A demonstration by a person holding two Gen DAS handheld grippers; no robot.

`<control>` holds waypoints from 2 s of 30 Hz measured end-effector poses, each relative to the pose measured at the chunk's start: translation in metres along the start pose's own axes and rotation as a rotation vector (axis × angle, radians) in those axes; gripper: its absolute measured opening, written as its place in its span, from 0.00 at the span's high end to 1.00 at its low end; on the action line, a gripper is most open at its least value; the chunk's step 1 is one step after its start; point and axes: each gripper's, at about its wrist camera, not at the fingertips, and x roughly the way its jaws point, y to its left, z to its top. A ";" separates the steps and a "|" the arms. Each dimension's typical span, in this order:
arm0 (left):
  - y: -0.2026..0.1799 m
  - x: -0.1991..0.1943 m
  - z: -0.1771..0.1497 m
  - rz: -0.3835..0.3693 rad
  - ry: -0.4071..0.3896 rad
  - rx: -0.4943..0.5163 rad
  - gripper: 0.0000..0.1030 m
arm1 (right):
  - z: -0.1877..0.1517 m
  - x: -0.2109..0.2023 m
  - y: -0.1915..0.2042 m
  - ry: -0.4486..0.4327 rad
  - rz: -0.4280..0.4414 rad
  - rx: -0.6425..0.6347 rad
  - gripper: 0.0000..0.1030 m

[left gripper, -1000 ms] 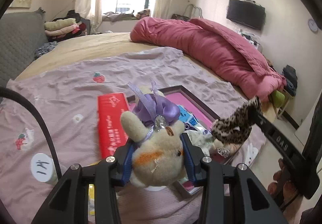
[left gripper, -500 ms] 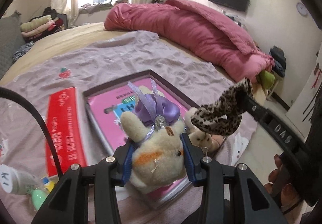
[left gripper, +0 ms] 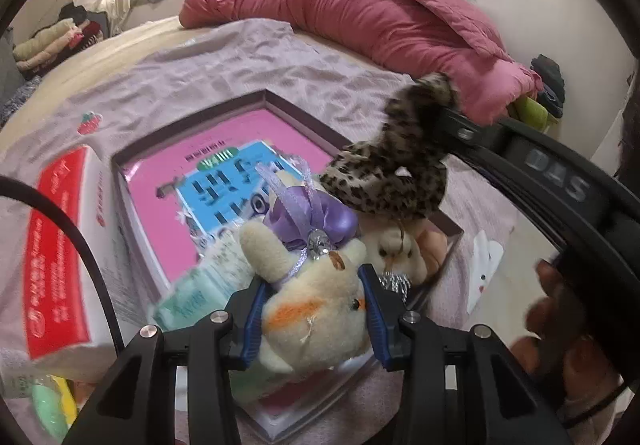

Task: Organize soft objects
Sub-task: 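Carry the plush bunny and leopard-print scrunchie over the pink book tray, then open the right gripper to drop the scrunchie while the left gripper releases the bunny in the tray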

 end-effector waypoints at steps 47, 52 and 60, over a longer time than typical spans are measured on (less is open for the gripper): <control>0.001 0.014 -0.013 -0.029 0.043 -0.015 0.56 | -0.012 0.029 -0.020 0.069 -0.076 -0.030 0.31; -0.001 0.014 -0.013 -0.017 0.046 -0.006 0.54 | -0.012 0.025 -0.018 0.060 -0.087 -0.047 0.29; 0.000 0.009 -0.013 -0.028 0.033 -0.011 0.46 | -0.010 0.019 -0.021 0.040 -0.109 -0.048 0.28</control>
